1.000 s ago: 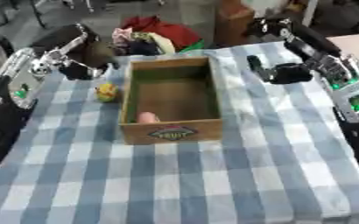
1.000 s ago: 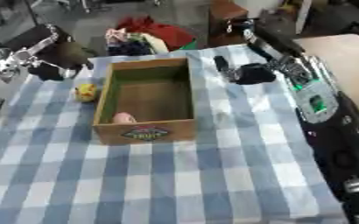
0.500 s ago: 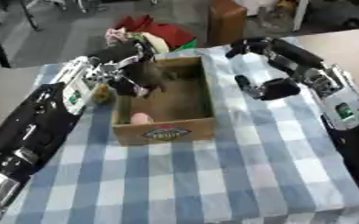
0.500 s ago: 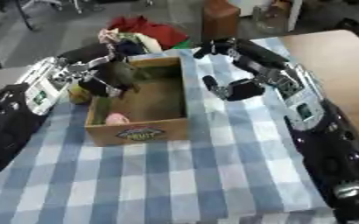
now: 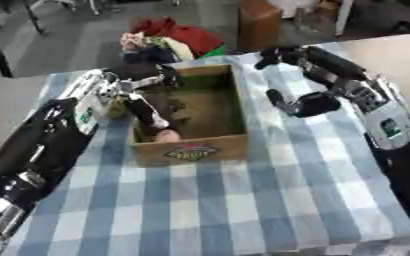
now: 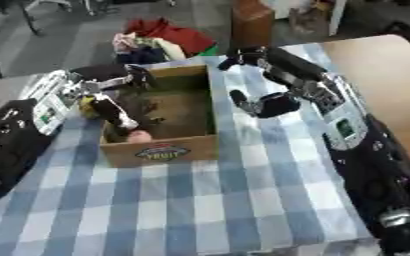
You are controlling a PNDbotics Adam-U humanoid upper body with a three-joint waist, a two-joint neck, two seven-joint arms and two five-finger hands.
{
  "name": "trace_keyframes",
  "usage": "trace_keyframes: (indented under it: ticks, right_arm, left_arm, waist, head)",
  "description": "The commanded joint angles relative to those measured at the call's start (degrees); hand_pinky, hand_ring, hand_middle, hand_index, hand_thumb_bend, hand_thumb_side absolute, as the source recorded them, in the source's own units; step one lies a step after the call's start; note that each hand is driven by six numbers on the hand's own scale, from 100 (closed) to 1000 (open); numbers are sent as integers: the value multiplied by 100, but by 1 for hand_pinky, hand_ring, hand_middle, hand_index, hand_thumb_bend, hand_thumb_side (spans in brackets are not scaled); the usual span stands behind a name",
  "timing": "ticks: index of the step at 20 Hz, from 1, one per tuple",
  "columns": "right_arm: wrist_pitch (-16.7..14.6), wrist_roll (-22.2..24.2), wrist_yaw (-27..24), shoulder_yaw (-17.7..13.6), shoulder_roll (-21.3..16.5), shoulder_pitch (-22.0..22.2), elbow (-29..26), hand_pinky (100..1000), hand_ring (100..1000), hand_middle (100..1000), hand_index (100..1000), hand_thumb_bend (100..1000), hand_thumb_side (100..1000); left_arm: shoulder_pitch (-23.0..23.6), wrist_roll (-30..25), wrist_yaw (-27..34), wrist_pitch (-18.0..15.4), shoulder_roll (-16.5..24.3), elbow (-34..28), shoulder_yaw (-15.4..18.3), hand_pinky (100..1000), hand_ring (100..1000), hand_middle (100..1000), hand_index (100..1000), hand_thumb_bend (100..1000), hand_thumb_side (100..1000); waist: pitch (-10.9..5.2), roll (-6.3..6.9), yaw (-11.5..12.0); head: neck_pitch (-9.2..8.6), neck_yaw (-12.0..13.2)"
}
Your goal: Pick up objects on the table and place them in the box.
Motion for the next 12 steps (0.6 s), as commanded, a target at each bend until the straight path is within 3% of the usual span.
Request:
trace_keyframes:
  ticks: [1, 7, 8, 12]
  right_arm:
    - [18, -47, 20, -50, -60, -126, -55, 808, 949, 746, 849, 100, 199]
    - [12, -69, 38, -48, -60, -127, -44, 808, 949, 746, 849, 100, 199]
    - [19, -70, 43, -55, -70, -114, -35, 808, 953, 746, 849, 100, 199]
    - [39, -101, 100, -96, -110, -58, 0, 807, 953, 746, 849, 100, 199]
  left_arm:
    - [-106, 178, 91, 167, 147, -220, 223, 775, 760, 818, 886, 516, 361]
    - [-87, 372, 163, 279, 175, -272, 207, 775, 760, 818, 886, 516, 361]
    - [-90, 384, 173, 289, 190, -265, 220, 759, 696, 722, 839, 432, 244]
    - [12, 709, 497, 614, 614, -250, 740, 763, 701, 732, 837, 429, 238]
  waist:
    - [-82, -44, 16]
    - [-82, -45, 14]
    - [-94, -47, 29]
    - [-110, -48, 152]
  head:
    - [-65, -16]
    - [-68, -15]
    - [-61, -45]
    - [-56, -144]
